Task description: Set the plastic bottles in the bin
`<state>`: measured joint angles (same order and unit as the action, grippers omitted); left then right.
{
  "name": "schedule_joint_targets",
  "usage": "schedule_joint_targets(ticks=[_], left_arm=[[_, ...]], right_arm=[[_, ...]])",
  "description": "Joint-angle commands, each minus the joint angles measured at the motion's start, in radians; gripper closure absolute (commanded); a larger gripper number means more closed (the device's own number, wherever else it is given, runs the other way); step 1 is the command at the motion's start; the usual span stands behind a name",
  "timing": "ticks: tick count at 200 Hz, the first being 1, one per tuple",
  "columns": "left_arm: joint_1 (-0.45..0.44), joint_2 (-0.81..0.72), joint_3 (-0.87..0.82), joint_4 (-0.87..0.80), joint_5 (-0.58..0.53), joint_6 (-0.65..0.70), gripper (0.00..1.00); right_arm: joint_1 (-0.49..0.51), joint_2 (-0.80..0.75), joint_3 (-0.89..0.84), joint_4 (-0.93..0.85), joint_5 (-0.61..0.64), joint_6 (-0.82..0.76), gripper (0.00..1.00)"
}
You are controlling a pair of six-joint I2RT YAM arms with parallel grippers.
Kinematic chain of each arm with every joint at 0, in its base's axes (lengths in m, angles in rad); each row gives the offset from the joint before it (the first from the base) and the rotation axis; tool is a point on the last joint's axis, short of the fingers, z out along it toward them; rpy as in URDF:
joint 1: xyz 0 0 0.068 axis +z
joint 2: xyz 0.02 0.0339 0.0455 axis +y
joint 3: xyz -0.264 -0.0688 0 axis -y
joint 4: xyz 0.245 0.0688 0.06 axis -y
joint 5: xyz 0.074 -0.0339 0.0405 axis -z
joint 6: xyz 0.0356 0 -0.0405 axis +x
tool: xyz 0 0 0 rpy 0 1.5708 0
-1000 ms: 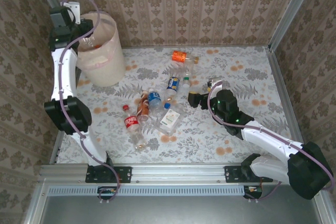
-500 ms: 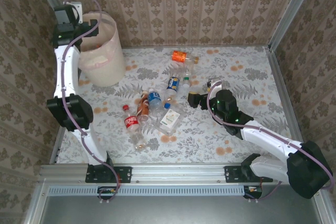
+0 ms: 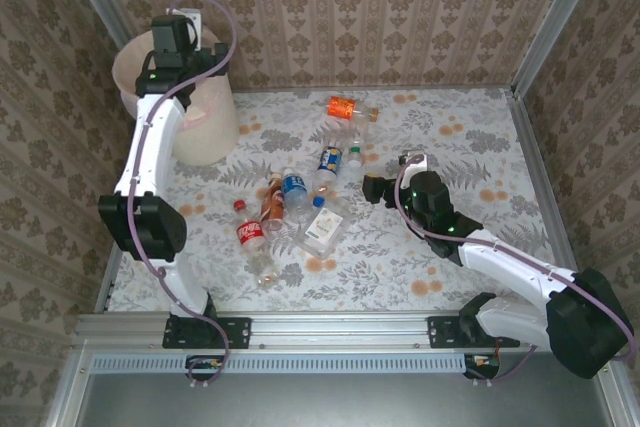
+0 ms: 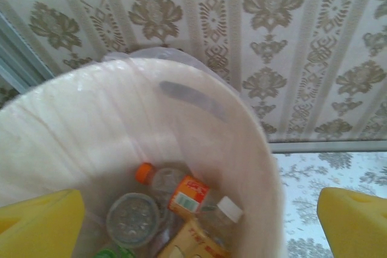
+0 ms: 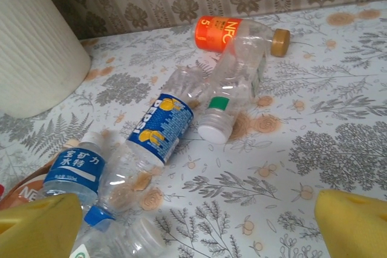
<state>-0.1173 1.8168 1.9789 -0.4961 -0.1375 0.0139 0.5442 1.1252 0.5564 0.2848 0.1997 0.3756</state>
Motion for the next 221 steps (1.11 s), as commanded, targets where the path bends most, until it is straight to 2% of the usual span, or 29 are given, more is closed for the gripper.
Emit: schedule_joint_targets(ticks=[1,45,73,119,174,221], left_arm=[[-0.034,-0.056,-0.032,0.015,-0.033,-0.092,0.0],[-0.11,-0.149,-0.193,0.017,-0.035,-0.24,0.0],[-0.134,-0.227,-0.337,0.083,0.02,-0.294,0.0],[-0.169,-0.302,-0.448,0.065,0.016,-0.349,0.0],[-0.245,-0.346,-0.53,-0.044,0.022,-0.393,0.0],[-0.314,-0.37,-0.691,-0.148,0.115,-0.501,0.02]], right_arm=[[0.003,-0.007,0.003,-0.022,0.053,0.023,0.0],[0.002,-0.002,-0.015,-0.015,0.064,0.038,0.0],[0.002,-0.002,-0.016,-0.019,0.065,0.028,0.0],[0.001,0.001,-0.03,0.011,0.068,0.028,0.0],[0.001,0.028,-0.026,0.039,0.059,0.032,0.0],[0.0,0.053,-0.021,0.054,0.051,0.035,0.0]])
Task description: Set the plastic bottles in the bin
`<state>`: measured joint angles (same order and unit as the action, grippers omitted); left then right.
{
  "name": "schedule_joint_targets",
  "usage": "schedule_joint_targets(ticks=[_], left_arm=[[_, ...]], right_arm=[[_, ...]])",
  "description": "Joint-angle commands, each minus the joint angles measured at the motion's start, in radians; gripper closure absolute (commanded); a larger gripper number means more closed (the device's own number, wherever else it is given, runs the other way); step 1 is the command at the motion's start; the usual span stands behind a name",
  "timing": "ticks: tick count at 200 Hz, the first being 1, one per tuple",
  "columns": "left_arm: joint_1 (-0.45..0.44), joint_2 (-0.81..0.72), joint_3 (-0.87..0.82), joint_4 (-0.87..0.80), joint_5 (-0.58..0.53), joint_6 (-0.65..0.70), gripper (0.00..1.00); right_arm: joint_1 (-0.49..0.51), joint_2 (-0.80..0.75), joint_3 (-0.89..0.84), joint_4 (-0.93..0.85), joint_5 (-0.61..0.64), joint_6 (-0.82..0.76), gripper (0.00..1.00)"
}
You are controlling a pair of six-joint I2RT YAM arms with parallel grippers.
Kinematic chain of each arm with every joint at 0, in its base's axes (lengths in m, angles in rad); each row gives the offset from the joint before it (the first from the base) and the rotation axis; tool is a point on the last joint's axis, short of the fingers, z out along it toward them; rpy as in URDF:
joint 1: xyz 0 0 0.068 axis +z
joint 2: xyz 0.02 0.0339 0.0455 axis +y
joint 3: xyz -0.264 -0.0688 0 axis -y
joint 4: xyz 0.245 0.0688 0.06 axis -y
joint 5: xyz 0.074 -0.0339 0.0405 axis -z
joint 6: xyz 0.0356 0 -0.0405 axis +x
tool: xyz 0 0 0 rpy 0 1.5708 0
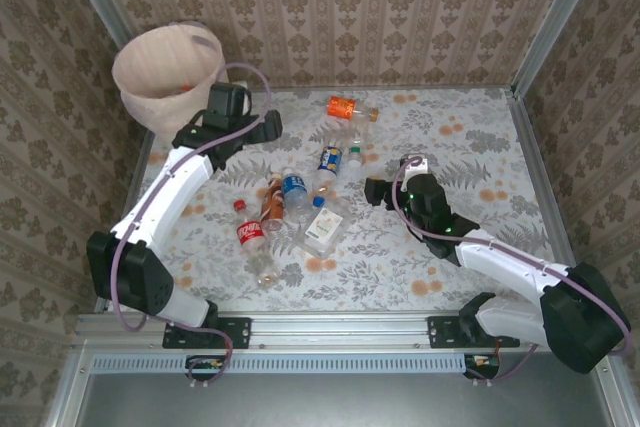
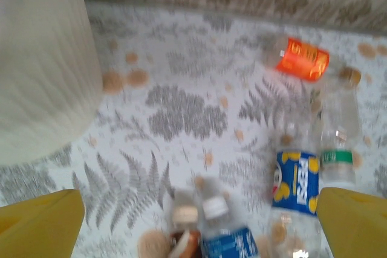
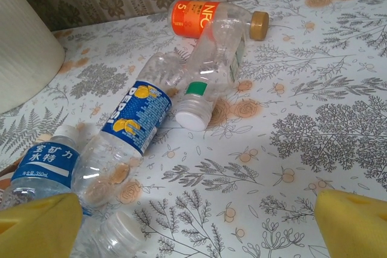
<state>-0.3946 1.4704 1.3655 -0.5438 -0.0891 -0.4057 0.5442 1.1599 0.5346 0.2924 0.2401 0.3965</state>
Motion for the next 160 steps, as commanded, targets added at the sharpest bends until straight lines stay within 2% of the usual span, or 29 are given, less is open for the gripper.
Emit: schedule_joint_targets(ticks=[1,22,46,66,75,84,117,160], left_arm=[[-0.039,-0.024,-0.08,-0.103,0.069,-0.083,0.03],[-0.055,-0.02,-0.126,-0.186,0.073,-0.077,0.07],[-0.055,-0.012,-0.149,-0.269,0.115,0.002,0.12],[-0.055,0.021,-0.144,-0.328,0.129,0.038,0.21],[-0.055,0.042,-0.141,-0.334,0.137,0.053,0.25],[-0.092,0.071,-0.13,-0.339,0.134,0.062,0.28],[-0.118,0.18,-0.096,-0.341,0.087,0.071,0.32],[-0.118,0.272,-0.103,-0.256,0.074,0.055,0.35]], right_arm=[[0.0,0.019,0.001,0.047,0.011,0.014,0.0],[0.0,0.036,0.009,0.051,0.003,0.017,0.0],[0.0,0.048,0.02,0.05,-0.004,0.006,0.0],[0.0,0.058,0.028,0.05,-0.005,0.0,0.0],[0.0,0.063,0.033,0.051,-0.008,0.0,0.0],[0.001,0.068,0.037,0.051,-0.01,0.0,0.0],[0.0,0.07,0.044,0.048,-0.016,0.001,0.0],[0.0,0.049,0.028,0.04,-0.009,0.004,0.0]])
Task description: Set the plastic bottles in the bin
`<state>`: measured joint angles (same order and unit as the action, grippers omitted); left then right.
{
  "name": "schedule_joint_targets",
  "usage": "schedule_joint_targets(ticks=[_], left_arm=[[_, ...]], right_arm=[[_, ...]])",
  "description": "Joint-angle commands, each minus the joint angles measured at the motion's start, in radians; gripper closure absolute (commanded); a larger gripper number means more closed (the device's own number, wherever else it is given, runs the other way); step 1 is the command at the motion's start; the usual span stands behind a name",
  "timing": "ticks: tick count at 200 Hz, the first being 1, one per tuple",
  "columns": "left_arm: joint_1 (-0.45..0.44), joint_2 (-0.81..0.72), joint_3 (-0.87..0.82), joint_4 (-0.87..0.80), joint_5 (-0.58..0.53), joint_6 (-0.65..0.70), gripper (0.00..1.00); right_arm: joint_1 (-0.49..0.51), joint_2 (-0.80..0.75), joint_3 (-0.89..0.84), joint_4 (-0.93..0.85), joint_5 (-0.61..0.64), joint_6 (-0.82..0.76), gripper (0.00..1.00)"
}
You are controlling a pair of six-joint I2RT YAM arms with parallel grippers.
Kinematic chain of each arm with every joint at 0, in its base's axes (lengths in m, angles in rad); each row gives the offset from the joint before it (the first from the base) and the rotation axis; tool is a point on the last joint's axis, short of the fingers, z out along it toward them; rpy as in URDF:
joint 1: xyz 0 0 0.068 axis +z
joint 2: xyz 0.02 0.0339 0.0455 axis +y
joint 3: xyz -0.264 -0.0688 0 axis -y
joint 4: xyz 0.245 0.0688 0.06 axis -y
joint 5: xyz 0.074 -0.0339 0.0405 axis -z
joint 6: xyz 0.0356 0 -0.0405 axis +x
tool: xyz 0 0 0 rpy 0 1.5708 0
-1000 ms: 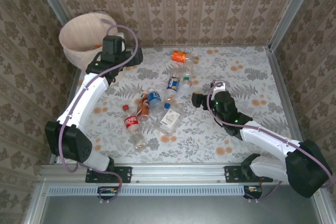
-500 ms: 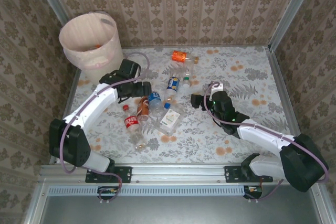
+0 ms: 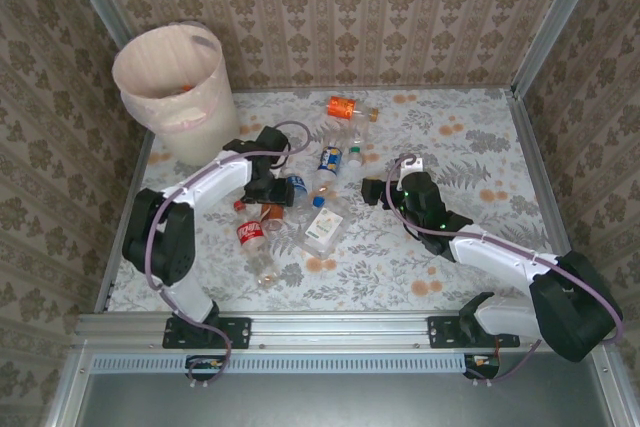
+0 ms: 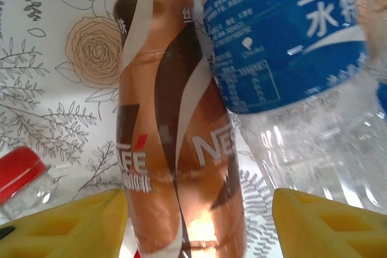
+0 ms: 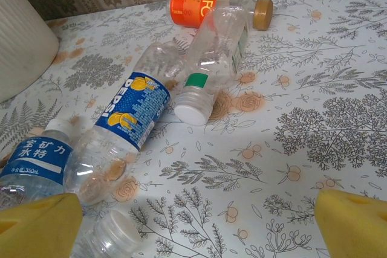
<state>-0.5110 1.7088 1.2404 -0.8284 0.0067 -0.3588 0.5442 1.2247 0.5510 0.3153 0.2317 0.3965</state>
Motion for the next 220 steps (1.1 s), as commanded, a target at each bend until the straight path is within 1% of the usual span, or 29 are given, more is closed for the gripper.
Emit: schedule_joint_targets(ticks=[1,43,68,109,164,220], left_arm=[[-0.001,0.036,0.023,0.029,-0.023,0.008,0.35],[-0.002,0.122,0.039,0.077,-0.014,0.001,0.32],[0.001,0.154,0.042,0.093,-0.032,-0.001,0.3],[0.02,0.17,0.034,0.135,-0.036,-0.021,0.35],[0.028,0.085,-0.008,0.184,-0.031,-0.022,0.5],[0.039,-0.039,-0.037,0.238,-0.039,-0.035,0.54]], right_arm=[[0.0,-0.017,0.012,0.017,-0.001,0.005,0.0],[0.0,-0.036,0.001,0.006,0.009,-0.004,0.0],[0.0,-0.039,0.0,0.004,0.012,-0.003,0.0],[0.0,-0.035,0.001,0.004,0.01,0.0,0.0],[0.001,-0.04,0.0,0.005,0.005,-0.008,0.0],[0.0,-0.042,0.003,0.021,-0.015,-0.021,0.0]])
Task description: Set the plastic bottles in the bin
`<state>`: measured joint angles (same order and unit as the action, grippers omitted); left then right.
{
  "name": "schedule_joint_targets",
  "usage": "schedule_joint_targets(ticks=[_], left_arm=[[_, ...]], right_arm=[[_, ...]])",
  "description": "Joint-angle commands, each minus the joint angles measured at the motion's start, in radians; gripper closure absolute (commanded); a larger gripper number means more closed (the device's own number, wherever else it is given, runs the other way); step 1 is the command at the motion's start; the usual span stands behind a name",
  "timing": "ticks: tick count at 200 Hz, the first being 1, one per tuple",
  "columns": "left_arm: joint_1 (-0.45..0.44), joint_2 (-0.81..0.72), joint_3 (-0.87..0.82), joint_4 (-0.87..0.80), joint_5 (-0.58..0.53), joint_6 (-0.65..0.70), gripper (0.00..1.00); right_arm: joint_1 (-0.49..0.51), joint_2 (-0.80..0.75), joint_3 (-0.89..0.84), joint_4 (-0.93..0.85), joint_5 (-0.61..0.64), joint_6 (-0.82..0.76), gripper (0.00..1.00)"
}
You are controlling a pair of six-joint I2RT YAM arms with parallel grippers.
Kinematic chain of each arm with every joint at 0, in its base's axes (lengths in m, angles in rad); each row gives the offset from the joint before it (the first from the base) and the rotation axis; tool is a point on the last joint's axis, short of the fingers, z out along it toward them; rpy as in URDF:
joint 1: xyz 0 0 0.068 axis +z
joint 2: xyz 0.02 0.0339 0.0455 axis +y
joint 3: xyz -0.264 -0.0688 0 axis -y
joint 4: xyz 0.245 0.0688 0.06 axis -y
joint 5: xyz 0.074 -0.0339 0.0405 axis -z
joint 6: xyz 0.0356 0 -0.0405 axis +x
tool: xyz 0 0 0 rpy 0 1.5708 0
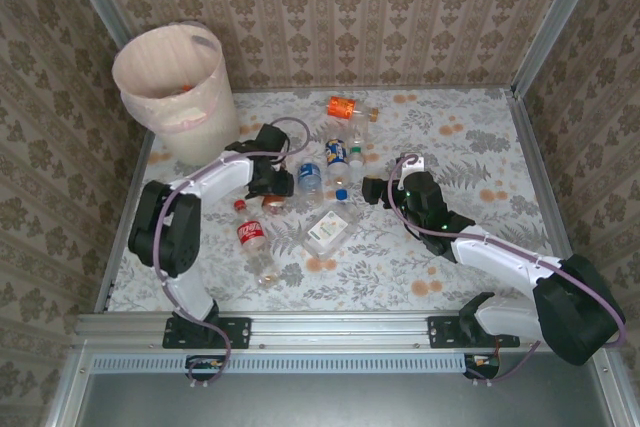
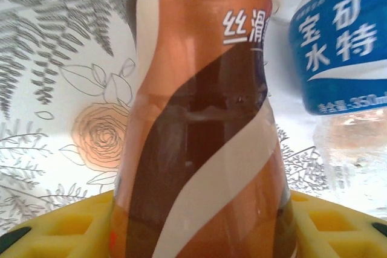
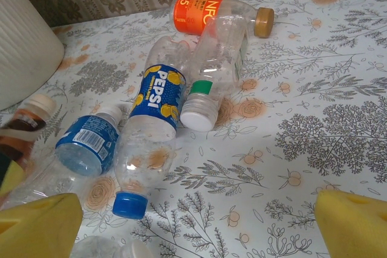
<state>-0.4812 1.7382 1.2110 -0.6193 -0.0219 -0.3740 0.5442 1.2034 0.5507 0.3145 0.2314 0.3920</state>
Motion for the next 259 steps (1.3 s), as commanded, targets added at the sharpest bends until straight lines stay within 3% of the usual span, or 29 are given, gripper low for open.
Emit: schedule_joint_targets(ticks=[1,82,149,187,230,259], left_arm=[[0.009,-0.07,-0.007,0.029,-0.01,-0.02,0.54],[0.015,-0.229,0.079,0.086,-0.015,-0.006,0.56],[0.018,-0.216,0.26,0.192,-0.022,0.066,0.57],[0.07,-0.181,0.381,0.222,-0.02,0.11,0.57],[0.095,-0.214,0.402,0.396,-0.08,0.228,0.57],[0.145,-0.196,0.486,0.419,-0.076,0.308,0.56]], right_arm=[[0.0,-0.021,0.003,0.022,-0.015,-0.017,0.0],[0.0,-0.041,0.031,0.021,-0.018,-0.055,0.0],[0.001,-0.052,0.034,0.026,-0.028,-0.049,0.0],[0.0,-0.077,0.019,0.028,-0.023,-0.044,0.0],[0.0,-0.103,0.013,0.014,-0.015,-0.056,0.0],[0.0,-0.117,0.007,0.01,-0.009,-0.06,0.0]])
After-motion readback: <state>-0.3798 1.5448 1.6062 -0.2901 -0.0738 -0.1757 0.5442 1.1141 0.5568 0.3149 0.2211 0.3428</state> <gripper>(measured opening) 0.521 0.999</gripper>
